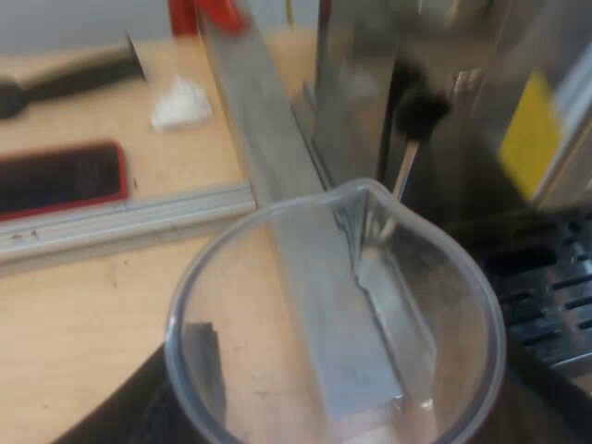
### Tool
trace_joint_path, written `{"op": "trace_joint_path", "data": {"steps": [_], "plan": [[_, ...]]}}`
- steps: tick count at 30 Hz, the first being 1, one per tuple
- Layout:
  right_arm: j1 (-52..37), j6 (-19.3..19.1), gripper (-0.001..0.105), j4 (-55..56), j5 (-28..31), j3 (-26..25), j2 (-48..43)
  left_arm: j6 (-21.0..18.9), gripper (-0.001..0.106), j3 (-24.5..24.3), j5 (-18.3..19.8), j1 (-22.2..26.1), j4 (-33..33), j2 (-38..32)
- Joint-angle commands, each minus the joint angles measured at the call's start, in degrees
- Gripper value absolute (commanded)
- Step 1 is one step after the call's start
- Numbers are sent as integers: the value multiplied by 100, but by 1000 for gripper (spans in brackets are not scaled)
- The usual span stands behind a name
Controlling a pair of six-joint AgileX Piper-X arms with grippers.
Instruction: Pour the beans into the coffee machine
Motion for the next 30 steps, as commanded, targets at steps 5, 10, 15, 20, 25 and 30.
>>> {"op": "trace_joint_path", "data": {"steps": [5,10,15,20,25,30], "plan": [[-20,-31,74,-1012,-17,70,819,-162,0,1084,-442,11,-1807,-48],[-20,-39,74,-1886,-17,70,1509,-318,0,1841,-619,11,-3053,-48],[-20,-39,74,-2625,87,70,2084,-445,0,2537,-797,11,-4345,2],[-20,-39,74,-3157,117,70,2554,-445,0,2963,-861,11,-5248,420],[-104,-39,74,-3388,116,28,2844,-445,0,2996,-859,11,-6228,1183],[-253,-39,74,-3406,74,-128,3041,-736,0,2996,-736,-152,-7175,1944]]}}
